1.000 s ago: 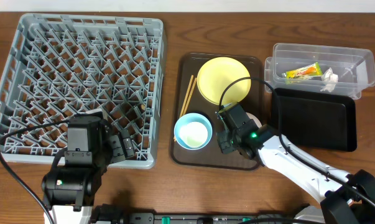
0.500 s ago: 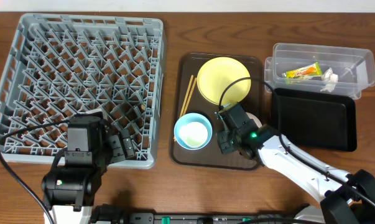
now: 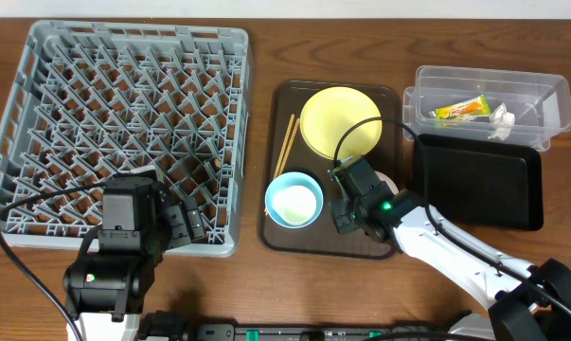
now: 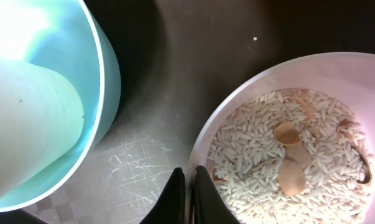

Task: Sort waste into correct bins and load items into the dishwasher
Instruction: 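Lower the right gripper to the pink rice bowl rim and grip it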

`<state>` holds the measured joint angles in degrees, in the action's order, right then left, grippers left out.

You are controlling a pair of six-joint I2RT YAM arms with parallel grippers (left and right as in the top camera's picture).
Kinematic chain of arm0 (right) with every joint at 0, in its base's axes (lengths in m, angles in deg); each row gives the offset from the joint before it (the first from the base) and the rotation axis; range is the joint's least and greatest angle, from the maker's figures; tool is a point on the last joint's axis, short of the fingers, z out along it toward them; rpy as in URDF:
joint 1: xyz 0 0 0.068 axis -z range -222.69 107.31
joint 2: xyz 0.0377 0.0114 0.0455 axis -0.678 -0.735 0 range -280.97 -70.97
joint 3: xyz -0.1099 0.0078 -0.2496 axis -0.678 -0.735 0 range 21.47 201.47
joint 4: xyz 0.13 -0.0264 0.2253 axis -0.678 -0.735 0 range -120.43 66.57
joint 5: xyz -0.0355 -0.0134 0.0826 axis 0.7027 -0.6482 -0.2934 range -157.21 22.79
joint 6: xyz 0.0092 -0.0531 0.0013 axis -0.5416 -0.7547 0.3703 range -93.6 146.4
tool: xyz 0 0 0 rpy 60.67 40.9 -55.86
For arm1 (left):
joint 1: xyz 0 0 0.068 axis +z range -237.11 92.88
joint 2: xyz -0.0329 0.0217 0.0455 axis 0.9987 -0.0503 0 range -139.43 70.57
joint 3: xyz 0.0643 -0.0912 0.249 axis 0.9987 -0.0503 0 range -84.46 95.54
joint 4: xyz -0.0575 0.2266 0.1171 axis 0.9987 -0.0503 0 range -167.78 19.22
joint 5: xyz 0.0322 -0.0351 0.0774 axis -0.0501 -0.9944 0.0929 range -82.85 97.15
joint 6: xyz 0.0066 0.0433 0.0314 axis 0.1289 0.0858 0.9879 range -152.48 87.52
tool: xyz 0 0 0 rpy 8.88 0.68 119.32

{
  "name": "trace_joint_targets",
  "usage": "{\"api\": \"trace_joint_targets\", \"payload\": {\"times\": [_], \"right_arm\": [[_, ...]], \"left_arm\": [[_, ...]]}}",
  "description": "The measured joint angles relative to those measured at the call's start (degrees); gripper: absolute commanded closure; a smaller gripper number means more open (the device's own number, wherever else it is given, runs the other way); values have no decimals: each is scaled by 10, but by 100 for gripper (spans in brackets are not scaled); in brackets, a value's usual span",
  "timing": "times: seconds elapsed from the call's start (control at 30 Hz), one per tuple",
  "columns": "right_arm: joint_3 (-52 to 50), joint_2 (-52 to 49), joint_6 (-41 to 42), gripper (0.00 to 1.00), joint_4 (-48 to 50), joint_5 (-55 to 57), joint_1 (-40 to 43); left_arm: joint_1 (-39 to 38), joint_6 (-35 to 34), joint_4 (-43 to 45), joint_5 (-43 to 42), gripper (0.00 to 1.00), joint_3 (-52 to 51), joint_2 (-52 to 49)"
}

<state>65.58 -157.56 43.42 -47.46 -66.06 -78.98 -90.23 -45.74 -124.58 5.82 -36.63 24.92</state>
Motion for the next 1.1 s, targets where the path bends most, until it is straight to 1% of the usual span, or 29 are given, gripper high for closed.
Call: {"api": "trace_joint_targets", "payload": {"times": [0.07,0.13,0.23,0.27,0.4,0.53,0.57,0.6,0.7,0.8,0.83,0.87,0.97,1.1], "right_arm": [[0,0,0,99,0,0,0],[0,0,2,93,0,0,0],[0,0,5,87,-1,-3,0],[0,0,7,87,-1,-3,0],[0,-4,13,95,-4,-4,0],[0,-5,15,96,-2,0,0],[0,-5,15,94,-2,0,0],[0,-5,16,90,-2,0,0],[0,-7,19,88,-9,0,0],[0,-8,23,80,-18,4,0],[0,-8,22,79,-20,6,0],[0,-8,22,81,-20,9,0],[0,-9,22,98,-20,13,0],[1,-9,20,99,-18,25,0]], "left_arm": [[0,0,0,0,6,0,0],[0,0,0,0,6,0,0],[0,0,0,0,6,0,0],[0,0,0,0,6,0,0],[0,0,0,0,6,0,0],[0,0,0,0,6,0,0],[0,0,0,0,6,0,0],[0,0,0,0,6,0,0],[0,0,-1,0,6,0,0],[0,0,-3,0,6,0,0],[0,0,-4,0,6,0,0],[0,0,-4,0,6,0,0],[0,0,-4,0,6,0,0],[0,0,-4,0,6,0,0]]}}
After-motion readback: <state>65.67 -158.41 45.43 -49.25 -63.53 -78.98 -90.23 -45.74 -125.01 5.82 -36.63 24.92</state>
